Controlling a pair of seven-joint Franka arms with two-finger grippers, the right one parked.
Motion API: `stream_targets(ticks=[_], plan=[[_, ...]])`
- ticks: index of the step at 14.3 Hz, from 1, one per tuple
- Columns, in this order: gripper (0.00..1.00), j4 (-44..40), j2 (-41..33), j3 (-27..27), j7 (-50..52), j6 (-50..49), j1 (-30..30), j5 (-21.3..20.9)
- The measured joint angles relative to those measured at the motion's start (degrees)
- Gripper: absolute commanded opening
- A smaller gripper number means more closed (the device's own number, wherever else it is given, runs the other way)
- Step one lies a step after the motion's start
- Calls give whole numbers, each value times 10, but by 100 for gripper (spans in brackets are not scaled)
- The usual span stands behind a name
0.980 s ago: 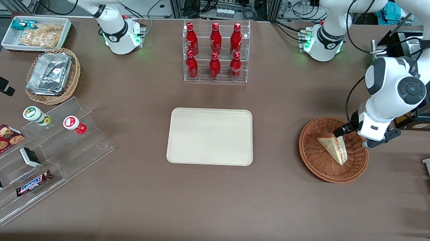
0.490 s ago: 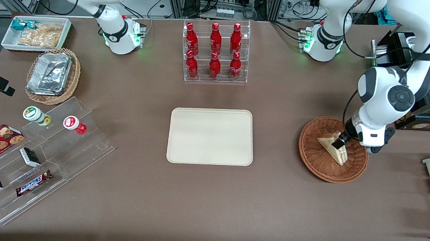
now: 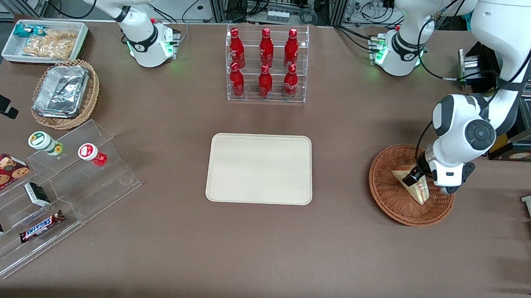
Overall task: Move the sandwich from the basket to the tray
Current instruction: 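Close the left gripper on the sandwich and lift it from the basket, then carry the sandwich with the left gripper over to the cream tray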
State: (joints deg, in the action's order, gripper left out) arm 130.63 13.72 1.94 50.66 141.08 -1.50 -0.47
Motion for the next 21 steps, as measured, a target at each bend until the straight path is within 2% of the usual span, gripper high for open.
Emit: stream_targets(ticks=[2,4,6,8,12,13,16,21], plan=[[12,-4,-1,0,0,0,0,0],[6,-15,-6,1,0,-6,0,0],[3,-38,-16,5,-10,-52,-1,0],[3,-68,-28,22,-62,-118,-4,-1],[4,-126,-38,79,-244,-216,-7,-1],[4,-143,-33,96,-255,-231,-8,-1],[2,-187,2,139,-231,-240,-38,0],[1,-291,95,146,-117,-239,-164,-4]])
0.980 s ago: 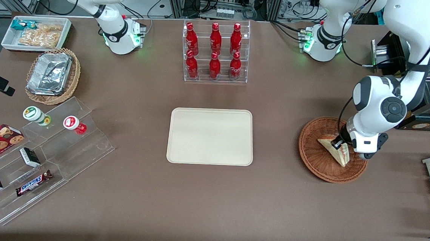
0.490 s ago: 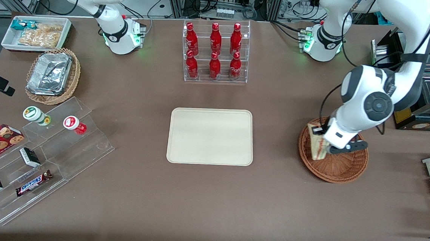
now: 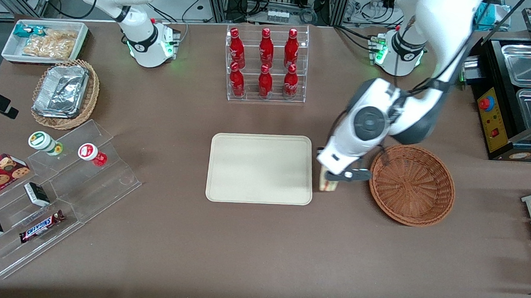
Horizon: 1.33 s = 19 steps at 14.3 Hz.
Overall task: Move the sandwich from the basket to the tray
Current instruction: 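Carry the sandwich with the left gripper over to the cream tray, then lower the sandwich onto the tray and open the left gripper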
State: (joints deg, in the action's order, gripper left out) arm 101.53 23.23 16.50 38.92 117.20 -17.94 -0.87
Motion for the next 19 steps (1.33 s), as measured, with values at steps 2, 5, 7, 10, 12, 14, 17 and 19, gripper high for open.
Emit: stream_targets(ticks=[2,5,7,10,12,14,17,19], plan=[[1,-54,47,0,56,0,-42,-16],[1,-134,113,-1,123,0,-97,-35],[1,-173,152,-1,161,0,-127,-56],[2,-221,199,-2,196,0,-162,-70],[3,-240,218,-2,211,5,-176,-72],[3,-246,227,-2,225,14,-182,-82],[13,-246,237,-2,230,27,-185,-92],[99,-247,243,-2,230,37,-187,-93]])
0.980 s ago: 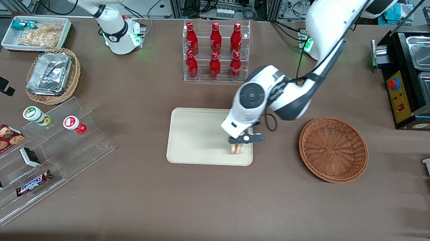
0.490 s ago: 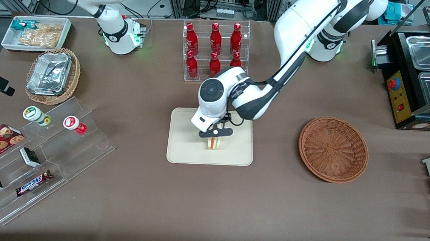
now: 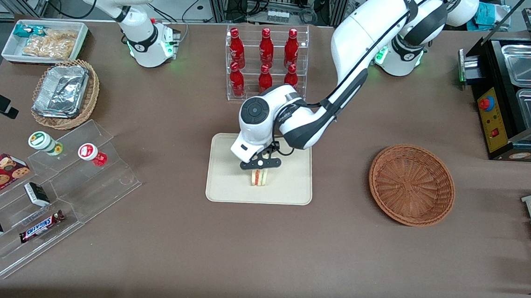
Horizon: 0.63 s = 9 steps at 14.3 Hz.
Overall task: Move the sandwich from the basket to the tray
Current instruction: 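Lower the sandwich onto the tray and open the left gripper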
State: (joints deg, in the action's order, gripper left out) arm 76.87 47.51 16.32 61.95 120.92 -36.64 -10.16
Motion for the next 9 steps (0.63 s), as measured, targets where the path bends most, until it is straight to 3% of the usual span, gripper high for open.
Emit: stream_targets(ticks=[6,9], plan=[[100,-16,-2,-1,4,6,0,-2],[100,-28,-29,-4,4,-46,4,-6]])
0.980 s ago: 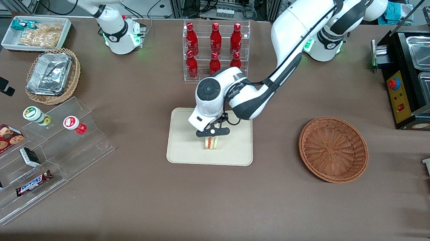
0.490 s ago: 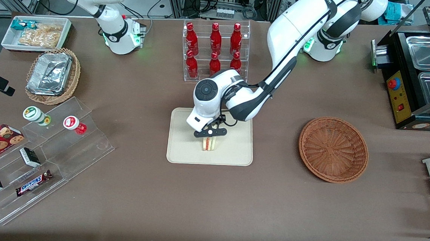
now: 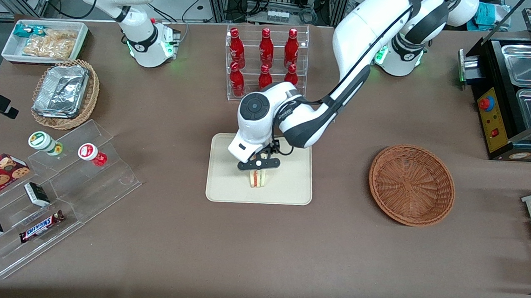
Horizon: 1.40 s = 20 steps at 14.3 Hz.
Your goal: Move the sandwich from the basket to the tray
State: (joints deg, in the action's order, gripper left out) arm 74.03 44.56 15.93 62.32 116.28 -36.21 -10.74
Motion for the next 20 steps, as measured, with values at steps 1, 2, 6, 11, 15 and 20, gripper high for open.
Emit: stream_targets(ticks=[1,2,6,11,15,20], plan=[[100,-1,-15,-2,-1,-21,3,-1],[100,-1,-31,-7,0,-41,7,-1],[100,30,-87,-21,-17,-104,70,-1],[100,145,-174,-21,-135,-104,166,15],[100,241,-274,-22,-250,-105,229,52],[100,304,-378,-25,-393,-165,309,87]])
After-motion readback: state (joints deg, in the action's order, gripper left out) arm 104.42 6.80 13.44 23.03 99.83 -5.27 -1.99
